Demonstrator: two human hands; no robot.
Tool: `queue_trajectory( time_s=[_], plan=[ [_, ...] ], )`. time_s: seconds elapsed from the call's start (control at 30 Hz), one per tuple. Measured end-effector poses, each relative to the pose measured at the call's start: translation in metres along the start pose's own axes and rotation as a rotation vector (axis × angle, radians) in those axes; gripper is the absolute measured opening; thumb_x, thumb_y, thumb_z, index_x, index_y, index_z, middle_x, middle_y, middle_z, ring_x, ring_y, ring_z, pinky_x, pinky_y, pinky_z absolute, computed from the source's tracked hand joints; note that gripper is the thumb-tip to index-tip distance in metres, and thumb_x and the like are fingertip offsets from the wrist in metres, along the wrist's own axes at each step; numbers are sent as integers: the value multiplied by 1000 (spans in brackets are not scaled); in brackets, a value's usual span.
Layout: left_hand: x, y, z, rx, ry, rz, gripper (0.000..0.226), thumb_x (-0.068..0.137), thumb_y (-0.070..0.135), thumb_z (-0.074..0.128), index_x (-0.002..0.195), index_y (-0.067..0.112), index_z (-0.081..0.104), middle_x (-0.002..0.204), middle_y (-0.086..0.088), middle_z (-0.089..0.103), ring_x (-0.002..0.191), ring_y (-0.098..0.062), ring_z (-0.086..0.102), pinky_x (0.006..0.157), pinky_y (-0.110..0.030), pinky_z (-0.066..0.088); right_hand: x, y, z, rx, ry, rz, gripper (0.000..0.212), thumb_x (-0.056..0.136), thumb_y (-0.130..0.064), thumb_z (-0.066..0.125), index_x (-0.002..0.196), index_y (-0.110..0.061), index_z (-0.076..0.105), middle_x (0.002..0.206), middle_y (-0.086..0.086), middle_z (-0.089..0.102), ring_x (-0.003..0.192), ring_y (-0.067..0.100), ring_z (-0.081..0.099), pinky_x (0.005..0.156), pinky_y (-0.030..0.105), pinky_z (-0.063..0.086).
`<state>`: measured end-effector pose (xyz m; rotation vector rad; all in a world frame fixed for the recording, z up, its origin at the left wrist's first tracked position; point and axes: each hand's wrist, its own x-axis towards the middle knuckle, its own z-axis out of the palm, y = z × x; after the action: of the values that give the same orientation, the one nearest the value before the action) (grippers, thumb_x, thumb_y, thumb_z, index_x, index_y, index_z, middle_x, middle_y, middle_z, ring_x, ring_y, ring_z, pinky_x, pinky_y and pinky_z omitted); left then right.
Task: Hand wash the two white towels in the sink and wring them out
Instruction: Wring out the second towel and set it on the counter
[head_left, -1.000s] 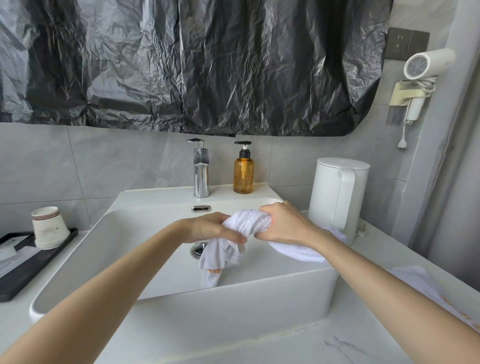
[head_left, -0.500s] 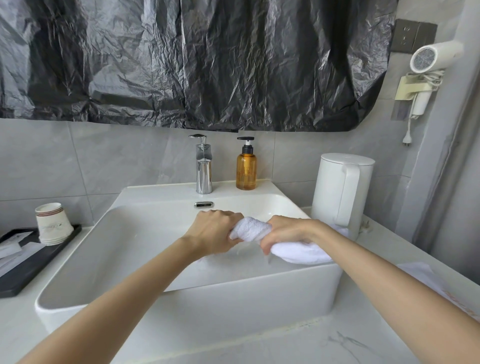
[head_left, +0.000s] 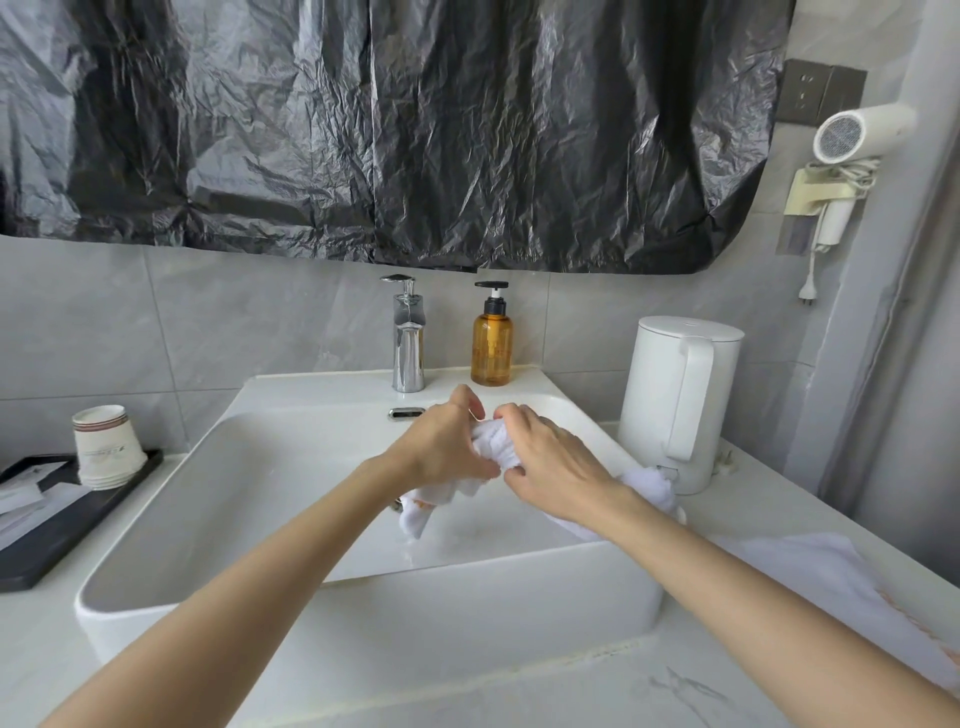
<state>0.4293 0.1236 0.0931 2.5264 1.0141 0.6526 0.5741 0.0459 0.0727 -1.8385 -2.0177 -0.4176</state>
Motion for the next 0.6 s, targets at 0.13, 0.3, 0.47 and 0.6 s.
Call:
queue_trajectory(
  time_s=[0.13,0.3,0.47,0.6],
  plan=[
    [-7,-11,-11,-231,-250,-120,66,66,45,86,113,19,48,99,3,66,88,-14,62,76,-27,50,2,4,-5,94,97,20,26,82,-16,56,106,-13,46,104,5,52,94,31,53,66,34,35],
    [-22,-24,-16,-745,-456,-98,51,81,25,78,126,15,56,102,0,69,90,-12,67,69,-21,53,6,10,-25,81,166,-29,29,78,-16,61,105,-16,48,104,2,52,88,29,53,62,33,38],
    [-11,-12,0,-657,-394,-178,67,65,21,86,120,12,49,97,-11,70,89,-28,70,80,-43,59,12,12,-42,-204,114,-53,34,80,3,56,108,-14,54,102,4,54,92,29,55,62,28,27],
    [-5,-4,7,-109,-121,-167,61,65,31,85,108,16,44,89,1,61,79,-20,58,71,-31,50,14,10,-47,-324,-82,23,23,77,4,49,86,-16,45,77,1,45,80,30,47,62,31,31]
  ],
)
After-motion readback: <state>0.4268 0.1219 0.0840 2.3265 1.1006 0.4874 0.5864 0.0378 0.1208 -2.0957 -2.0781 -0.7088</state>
